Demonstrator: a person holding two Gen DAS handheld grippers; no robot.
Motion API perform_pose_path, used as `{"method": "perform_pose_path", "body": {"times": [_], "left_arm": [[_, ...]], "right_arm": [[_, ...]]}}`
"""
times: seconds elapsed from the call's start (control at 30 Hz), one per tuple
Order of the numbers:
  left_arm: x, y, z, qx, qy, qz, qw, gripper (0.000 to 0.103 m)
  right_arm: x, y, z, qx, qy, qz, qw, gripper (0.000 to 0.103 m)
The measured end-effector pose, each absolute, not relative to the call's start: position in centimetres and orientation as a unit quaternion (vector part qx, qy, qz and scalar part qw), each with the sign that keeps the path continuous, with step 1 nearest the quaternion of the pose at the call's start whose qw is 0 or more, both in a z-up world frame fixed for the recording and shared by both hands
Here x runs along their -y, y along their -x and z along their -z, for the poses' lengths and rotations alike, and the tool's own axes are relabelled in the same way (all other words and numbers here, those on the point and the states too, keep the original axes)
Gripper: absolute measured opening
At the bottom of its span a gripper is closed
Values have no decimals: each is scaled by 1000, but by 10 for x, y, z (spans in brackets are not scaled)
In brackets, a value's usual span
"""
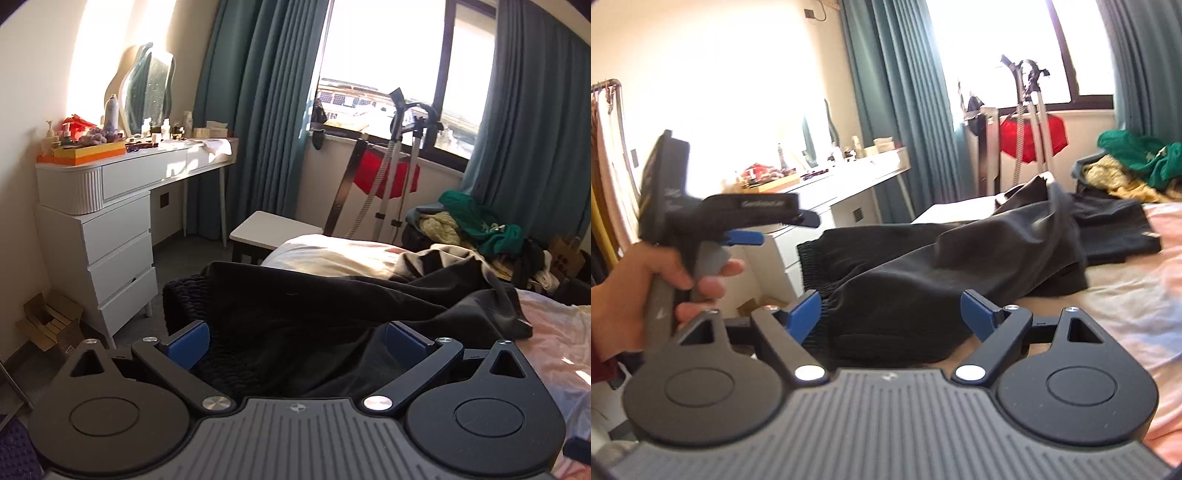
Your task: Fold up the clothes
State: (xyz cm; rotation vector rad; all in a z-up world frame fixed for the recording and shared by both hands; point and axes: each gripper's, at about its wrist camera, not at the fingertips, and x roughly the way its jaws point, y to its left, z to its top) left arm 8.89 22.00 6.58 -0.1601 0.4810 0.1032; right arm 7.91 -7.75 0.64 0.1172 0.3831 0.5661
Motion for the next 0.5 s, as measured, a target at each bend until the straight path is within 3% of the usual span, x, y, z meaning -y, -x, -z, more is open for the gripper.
{"method": "perform_pose_path", "body": {"times": [0.27, 0.5], "left_arm": [[-105, -19, -66, -200, 64, 34, 977, 103], [-63, -20, -18, -186, 58, 54, 979, 102]], "right_arm": [[174, -80, -22, -154, -48, -183, 970, 85], [222, -67, 14, -131, -75, -127, 980, 85]]}}
